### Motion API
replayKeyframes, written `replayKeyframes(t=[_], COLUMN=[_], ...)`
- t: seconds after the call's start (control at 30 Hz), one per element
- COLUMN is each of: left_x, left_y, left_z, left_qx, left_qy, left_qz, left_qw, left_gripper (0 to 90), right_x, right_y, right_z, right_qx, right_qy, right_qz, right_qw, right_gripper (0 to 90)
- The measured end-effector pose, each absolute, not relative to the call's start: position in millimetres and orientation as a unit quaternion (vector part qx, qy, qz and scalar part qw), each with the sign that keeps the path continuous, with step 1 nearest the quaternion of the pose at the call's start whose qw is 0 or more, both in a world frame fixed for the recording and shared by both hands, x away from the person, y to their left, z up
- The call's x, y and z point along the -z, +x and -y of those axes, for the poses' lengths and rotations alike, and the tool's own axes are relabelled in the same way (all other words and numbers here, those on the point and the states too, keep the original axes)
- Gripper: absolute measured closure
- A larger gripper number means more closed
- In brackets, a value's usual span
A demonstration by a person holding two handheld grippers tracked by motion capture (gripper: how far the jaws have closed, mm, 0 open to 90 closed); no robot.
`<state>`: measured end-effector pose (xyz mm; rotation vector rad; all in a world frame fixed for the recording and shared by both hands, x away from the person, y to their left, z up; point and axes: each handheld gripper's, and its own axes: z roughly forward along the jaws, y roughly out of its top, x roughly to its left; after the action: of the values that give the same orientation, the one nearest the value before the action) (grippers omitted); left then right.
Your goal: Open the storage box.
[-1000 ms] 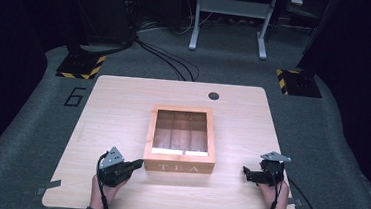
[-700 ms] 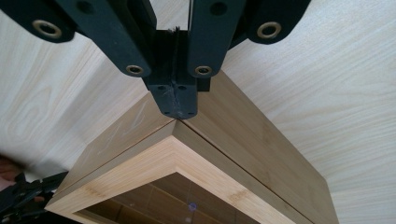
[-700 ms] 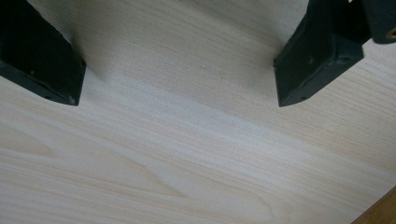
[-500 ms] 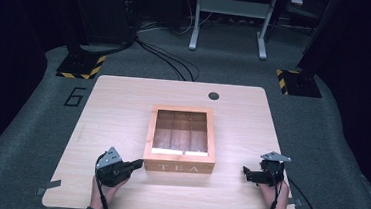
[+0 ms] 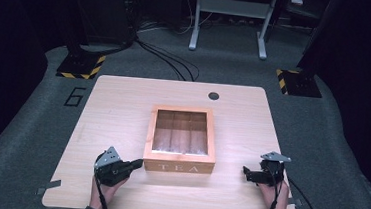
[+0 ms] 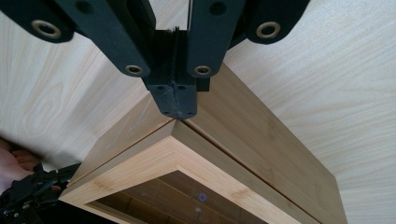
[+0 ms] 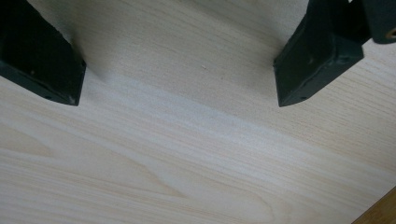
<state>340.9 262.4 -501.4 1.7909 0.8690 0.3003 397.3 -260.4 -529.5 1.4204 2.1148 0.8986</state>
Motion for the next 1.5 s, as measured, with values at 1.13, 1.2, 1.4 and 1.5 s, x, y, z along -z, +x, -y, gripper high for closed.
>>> replayKeyframes(t=[1.13, 1.2, 1.4, 1.5], left_x=[491.0, 490.1, 482.6, 473.9], left_y=[362.4, 366.4, 371.1, 375.1], left_z=[-247.9, -240.2, -238.9, -240.1], left_qx=[-0.102, -0.106, -0.116, -0.120], left_qy=[0.733, 0.733, 0.732, 0.734], left_qz=[-0.353, -0.349, -0.341, -0.330], left_qw=[0.572, 0.574, 0.578, 0.581], left_gripper=[89.8, 89.7, 89.2, 88.9], right_x=[529.5, 529.5, 529.3, 529.3], right_y=[397.6, 397.5, 397.4, 397.4], right_z=[260.4, 260.4, 260.0, 260.1], right_qx=[-0.325, -0.325, -0.325, -0.325], right_qy=[0.512, 0.513, 0.515, 0.515], right_qz=[-0.764, -0.764, -0.763, -0.763], right_qw=[0.219, 0.219, 0.217, 0.217], right_gripper=[1.6, 1.6, 1.6, 1.6])
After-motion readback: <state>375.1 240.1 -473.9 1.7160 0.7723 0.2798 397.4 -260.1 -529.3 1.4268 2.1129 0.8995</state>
